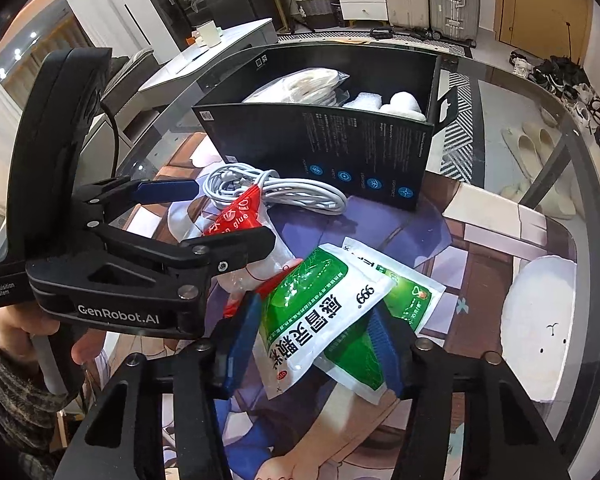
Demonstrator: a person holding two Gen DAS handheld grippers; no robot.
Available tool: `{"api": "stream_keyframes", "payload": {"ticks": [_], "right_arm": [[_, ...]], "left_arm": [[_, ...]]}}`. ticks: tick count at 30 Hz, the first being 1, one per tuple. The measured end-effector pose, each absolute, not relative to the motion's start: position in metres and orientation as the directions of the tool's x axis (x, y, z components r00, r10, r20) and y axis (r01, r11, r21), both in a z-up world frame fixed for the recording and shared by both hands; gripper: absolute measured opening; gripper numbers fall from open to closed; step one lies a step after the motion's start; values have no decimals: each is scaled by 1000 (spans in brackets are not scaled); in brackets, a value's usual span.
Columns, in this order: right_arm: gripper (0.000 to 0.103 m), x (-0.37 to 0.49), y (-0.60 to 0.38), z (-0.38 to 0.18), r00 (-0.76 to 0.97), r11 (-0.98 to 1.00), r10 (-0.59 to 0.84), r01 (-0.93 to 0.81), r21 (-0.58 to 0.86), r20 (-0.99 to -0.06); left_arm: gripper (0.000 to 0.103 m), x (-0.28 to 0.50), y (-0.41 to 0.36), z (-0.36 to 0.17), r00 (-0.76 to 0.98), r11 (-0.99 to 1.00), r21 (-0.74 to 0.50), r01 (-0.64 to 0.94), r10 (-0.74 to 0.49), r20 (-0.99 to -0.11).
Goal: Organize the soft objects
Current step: 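Close the right gripper on the green packet while the left gripper closes on the red bag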
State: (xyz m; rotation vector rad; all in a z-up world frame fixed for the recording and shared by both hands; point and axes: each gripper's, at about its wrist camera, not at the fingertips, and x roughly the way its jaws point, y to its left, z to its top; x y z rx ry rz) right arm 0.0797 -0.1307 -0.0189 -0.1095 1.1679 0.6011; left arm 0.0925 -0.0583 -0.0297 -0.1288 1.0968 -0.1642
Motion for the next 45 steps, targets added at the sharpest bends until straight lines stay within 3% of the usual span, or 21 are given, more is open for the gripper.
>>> {"api": "stream_keyframes", "payload": {"ticks": [7,15,18,26,34,45], "right_arm": [[33,79,-128,-17,257,836,385,-504,217,-886],[31,74,-125,-10,261,825,400,-519,222,-878],[31,73,-121,-10,249,817,412,-528,234,-877],[31,78,-105,-23,208,805,419,-537,254,-884],[20,77,-105,-23,205,801,428,-537,264,-881],[12,74,-106,-19,209,787,439,-559,261,-874]], "left_arm": [[92,88,-61,-30,438,981,-181,69,-192,-878],[91,77,-48,-28,438,978,-194,72,-206,-875],[82,73,-42,-27,441,976,-206,72,-216,-871],[78,72,-41,-30,423,967,-240,79,-251,-871],[60,73,-48,-29,416,958,-267,107,-287,-863],[35,69,-49,-25,407,939,-311,144,-343,-847]]}}
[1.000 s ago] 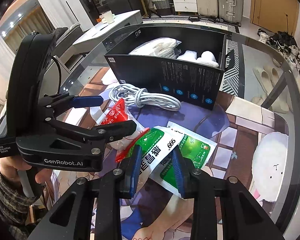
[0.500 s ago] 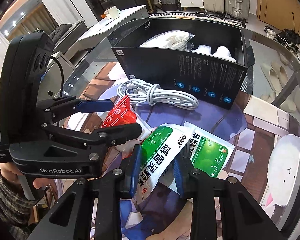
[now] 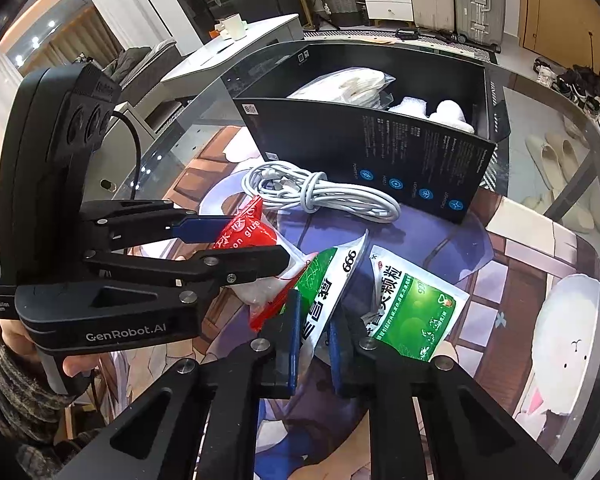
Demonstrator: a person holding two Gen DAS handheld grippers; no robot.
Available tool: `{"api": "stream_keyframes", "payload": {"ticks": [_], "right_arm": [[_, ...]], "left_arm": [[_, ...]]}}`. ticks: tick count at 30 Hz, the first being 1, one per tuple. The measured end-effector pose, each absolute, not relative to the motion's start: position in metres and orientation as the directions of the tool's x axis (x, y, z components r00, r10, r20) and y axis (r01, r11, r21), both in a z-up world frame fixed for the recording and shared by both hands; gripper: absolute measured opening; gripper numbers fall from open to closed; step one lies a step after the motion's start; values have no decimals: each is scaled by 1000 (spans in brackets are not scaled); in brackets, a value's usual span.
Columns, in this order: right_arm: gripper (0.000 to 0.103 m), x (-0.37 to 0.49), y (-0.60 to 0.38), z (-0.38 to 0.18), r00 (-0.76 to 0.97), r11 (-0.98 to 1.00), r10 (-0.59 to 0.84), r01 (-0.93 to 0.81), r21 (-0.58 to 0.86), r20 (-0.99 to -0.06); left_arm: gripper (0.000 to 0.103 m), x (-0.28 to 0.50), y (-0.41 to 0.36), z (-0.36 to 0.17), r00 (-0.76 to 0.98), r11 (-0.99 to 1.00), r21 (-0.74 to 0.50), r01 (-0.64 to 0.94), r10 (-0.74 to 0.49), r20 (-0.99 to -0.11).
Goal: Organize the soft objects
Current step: 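Close the right gripper on the green packet while the left gripper closes on the red bag, then lift the green packet with the right gripper while the left gripper lifts the red bag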
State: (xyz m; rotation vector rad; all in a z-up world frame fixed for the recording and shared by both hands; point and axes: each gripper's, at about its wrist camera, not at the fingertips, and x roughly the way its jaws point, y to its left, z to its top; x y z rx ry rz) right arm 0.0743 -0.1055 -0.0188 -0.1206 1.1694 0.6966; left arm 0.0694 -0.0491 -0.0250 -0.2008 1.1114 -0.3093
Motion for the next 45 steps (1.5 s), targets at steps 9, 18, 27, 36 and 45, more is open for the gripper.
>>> {"api": "stream_keyframes", "payload": {"ticks": [9,18,27,36,45], "right_arm": [[12,75,-97,-19,215,789,417,-568,235,-883],[5,76,-99,-9,228,788,434,-566,244,-872],[5,79,-109,0,225,792,447,-550,265,-866],[4,82,-116,14,251,798,456,-540,267,-854],[4,87,-116,28,272,801,453,-543,253,-849]], "left_arm": [[28,59,-49,-20,426,946,-287,153,-325,-844],[20,54,-40,-12,446,949,-279,150,-317,-837],[19,51,-37,-3,467,951,-271,151,-310,-828],[19,50,-34,13,497,956,-251,149,-292,-817],[19,55,-34,31,522,965,-214,152,-262,-811]]}}
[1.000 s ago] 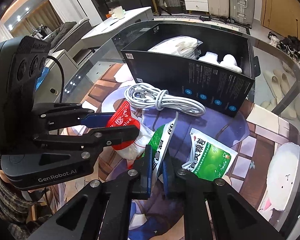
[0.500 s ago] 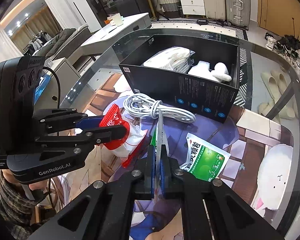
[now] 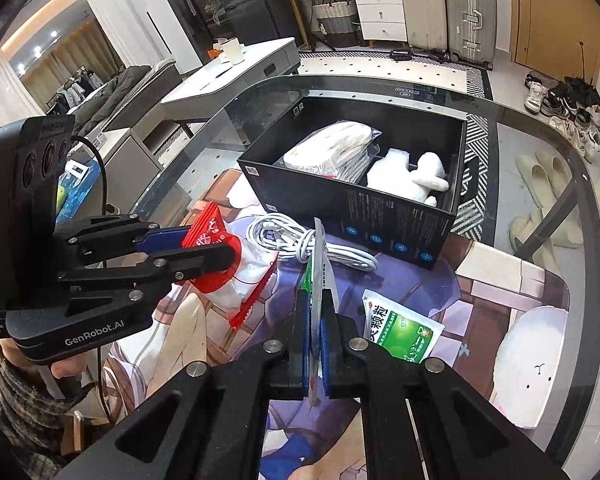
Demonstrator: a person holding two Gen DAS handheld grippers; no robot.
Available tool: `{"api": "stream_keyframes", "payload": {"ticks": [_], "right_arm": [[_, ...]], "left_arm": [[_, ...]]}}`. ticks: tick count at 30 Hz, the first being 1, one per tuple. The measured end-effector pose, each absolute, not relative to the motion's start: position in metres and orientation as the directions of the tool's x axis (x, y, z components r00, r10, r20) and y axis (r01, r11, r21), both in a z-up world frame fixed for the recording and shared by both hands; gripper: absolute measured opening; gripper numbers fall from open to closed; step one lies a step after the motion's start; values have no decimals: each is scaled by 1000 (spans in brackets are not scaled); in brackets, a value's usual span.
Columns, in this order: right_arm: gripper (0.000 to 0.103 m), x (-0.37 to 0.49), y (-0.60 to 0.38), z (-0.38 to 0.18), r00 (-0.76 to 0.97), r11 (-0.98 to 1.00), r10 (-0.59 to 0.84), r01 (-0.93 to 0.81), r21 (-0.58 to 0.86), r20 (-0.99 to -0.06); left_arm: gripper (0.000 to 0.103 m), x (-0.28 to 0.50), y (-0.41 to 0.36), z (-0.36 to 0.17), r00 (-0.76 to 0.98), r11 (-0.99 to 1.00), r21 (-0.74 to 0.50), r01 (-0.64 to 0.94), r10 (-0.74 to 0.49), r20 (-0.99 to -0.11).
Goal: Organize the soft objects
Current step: 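Lift the green packet with the right gripper while the left gripper lifts the red bag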
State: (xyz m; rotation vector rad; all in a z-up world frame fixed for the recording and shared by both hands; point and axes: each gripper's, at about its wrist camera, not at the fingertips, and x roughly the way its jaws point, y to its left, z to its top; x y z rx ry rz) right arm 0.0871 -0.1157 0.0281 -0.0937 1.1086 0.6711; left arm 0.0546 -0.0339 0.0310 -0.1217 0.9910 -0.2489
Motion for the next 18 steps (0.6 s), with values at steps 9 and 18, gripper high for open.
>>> {"api": "stream_keyframes", "payload": {"ticks": [9,18], "right_arm": [[4,94,-121,43,306,812,435,-540,221,-847],[4,99,-123,58,333,815,433,-541,207,-838]], "left_arm": [[19,59,-27,46,552,977,-161,142,-213,-806],[19,62,-20,65,584,982,-134,134,-188,-790]]}}
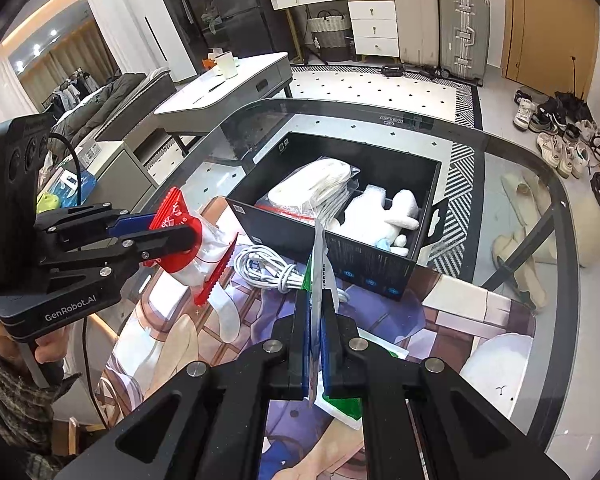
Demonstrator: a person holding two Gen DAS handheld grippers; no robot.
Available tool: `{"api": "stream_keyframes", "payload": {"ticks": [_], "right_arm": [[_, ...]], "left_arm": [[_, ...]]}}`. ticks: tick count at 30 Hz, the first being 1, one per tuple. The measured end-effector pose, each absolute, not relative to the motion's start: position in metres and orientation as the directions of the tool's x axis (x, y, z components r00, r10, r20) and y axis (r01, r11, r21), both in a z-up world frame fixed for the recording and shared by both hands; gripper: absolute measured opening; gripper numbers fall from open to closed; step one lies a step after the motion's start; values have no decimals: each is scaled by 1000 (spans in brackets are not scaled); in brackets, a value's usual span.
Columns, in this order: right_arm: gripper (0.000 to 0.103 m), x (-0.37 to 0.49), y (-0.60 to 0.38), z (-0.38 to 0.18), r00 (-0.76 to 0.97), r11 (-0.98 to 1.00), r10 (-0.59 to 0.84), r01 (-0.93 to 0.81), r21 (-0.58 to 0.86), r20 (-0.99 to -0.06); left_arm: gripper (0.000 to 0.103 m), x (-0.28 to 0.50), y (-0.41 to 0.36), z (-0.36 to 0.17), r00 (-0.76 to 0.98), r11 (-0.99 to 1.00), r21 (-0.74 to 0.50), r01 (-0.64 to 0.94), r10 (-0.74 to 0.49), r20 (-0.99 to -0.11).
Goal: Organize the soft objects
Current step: 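Lift the green packet with the right gripper while the left gripper lifts the red bag, then carry the green packet over the black box while the left gripper carries the red bag there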
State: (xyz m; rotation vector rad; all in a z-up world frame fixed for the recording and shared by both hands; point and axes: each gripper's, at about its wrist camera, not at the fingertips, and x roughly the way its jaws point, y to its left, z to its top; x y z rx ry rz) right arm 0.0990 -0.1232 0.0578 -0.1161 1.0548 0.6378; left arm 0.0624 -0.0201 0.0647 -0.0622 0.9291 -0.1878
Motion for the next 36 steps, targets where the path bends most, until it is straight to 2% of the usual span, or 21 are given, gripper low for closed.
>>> {"api": "stream_keyframes", "payload": {"ticks": [17,36], "right_arm": [[4,106,-124,92,379,814,439,-551,183,-815],[4,130,-121,100,394,816,440,-550,177,-807]], "left_arm": [[19,72,-21,85,615,987,-97,129,-157,-773],[19,87,-18,97,632,987,-88,132,-152,-760]]}}
